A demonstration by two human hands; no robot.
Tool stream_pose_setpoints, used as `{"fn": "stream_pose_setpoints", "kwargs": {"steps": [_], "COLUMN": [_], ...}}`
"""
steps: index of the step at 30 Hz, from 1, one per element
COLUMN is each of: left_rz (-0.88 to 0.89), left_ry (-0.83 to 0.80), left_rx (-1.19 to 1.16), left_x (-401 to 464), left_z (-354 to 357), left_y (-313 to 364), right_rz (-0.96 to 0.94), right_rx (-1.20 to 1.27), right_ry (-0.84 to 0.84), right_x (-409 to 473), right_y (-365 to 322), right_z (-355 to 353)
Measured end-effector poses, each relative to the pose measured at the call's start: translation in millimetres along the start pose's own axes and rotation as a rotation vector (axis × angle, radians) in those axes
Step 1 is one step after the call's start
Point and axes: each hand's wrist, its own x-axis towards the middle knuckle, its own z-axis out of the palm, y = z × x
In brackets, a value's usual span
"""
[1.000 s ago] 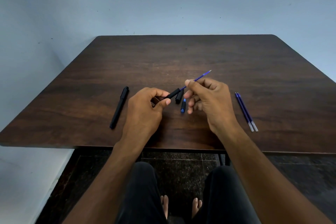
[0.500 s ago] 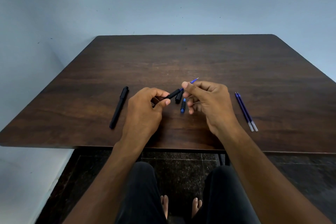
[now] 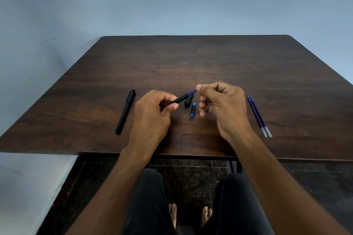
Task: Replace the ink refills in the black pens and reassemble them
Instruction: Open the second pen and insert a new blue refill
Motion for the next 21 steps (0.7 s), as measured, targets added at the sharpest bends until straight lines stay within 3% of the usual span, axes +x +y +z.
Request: {"fn": "stream_pose_setpoints", "kwargs": {"steps": [14,17,21], "left_rz": [0.065,0.051,0.041], "left_ry": [0.037,0.035,0.016], "left_rx": [-0.004,-0.012,0.011], "left_x": [2.1,3.3,4.9], "left_z": [3.7,4.6,5.0], "left_y": [-9.6,-10.6,-10.4], "right_rz": [0.047,0.093,0.198], "right_rx": [-0.052,-0.204,-0.615], "right_ry": [-0.038,-0.051,-0.101], "right_x": [7.6,11.5,14.0], "right_y": [3.4,5.0,-1.8], "right_z": [-5.4,-10.3,-7.4]}}
